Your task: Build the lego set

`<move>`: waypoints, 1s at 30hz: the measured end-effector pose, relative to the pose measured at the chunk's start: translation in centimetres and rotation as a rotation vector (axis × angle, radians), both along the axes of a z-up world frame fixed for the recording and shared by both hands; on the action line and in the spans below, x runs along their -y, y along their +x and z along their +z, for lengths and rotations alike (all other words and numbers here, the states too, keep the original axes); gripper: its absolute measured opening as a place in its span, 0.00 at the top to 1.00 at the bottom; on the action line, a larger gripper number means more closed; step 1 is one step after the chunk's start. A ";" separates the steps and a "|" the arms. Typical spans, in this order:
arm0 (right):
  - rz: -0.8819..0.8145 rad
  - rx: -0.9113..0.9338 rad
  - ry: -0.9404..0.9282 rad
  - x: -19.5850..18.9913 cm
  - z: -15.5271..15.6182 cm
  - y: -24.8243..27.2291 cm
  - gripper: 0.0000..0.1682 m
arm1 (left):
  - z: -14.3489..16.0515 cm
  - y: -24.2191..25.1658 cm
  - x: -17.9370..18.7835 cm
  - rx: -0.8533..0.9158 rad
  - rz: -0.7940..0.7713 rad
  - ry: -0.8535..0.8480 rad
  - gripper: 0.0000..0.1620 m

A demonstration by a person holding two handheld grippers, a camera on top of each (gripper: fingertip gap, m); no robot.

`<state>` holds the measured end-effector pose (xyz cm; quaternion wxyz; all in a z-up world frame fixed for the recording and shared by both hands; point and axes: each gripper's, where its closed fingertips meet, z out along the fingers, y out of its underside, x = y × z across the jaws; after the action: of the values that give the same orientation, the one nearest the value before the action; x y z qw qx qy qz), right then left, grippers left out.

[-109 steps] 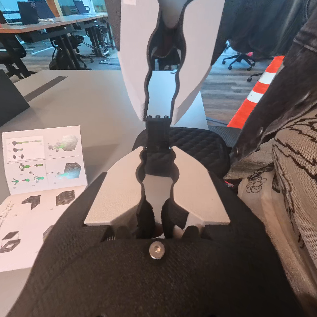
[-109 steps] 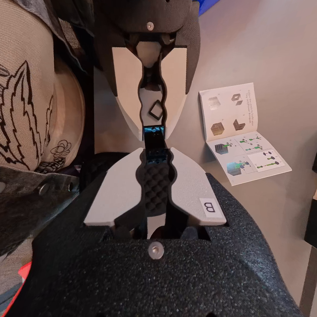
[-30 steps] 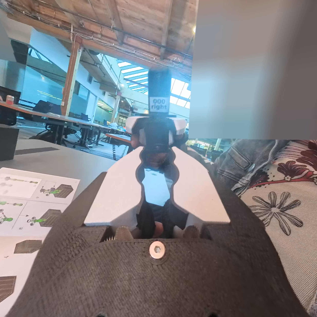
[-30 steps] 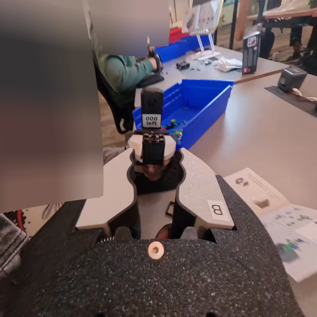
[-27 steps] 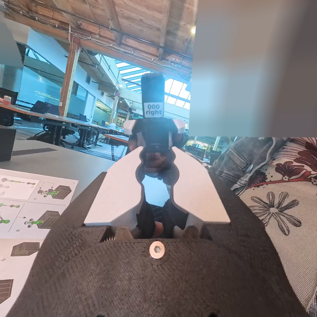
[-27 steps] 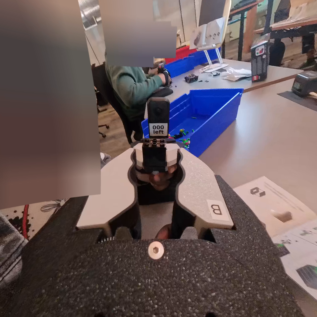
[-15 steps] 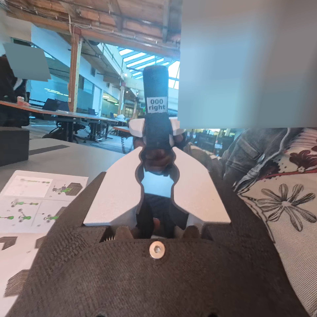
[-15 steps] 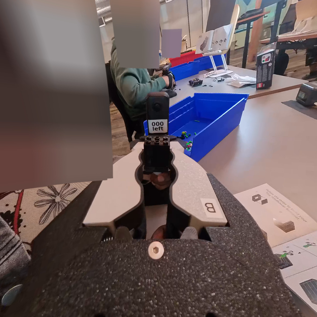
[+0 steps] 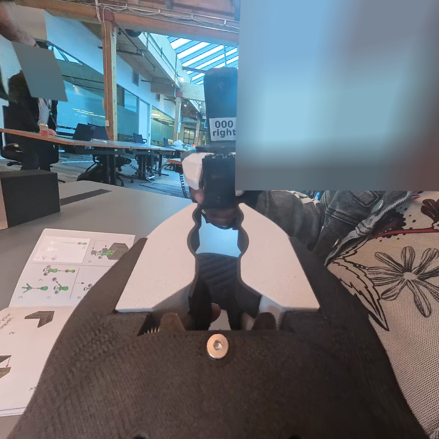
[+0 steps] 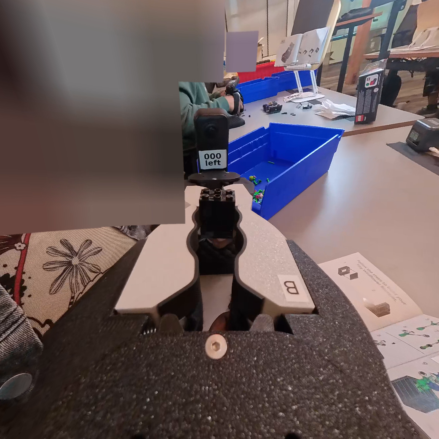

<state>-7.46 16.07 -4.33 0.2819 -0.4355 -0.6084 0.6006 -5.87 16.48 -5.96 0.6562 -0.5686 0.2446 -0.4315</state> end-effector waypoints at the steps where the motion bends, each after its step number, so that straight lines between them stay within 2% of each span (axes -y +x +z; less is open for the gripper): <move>1: 0.002 -0.003 -0.004 0.0 0.0 0.0 0.85 | 0.0 0.0 0.0 0.001 -0.001 -0.001 0.83; 26: 0.015 -0.091 -0.062 0.6 0.1 -0.8 0.85 | 0.2 0.9 -0.2 0.079 -0.044 -0.014 0.80; 30: 0.016 -0.106 -0.053 0.8 -0.1 -0.9 0.85 | 0.1 1.1 -0.1 0.072 -0.054 -0.009 0.83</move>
<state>-8.31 15.31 -4.40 0.2973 -0.4056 -0.5798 0.6411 -4.81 16.60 -5.85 0.6499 -0.5490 0.2344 -0.4704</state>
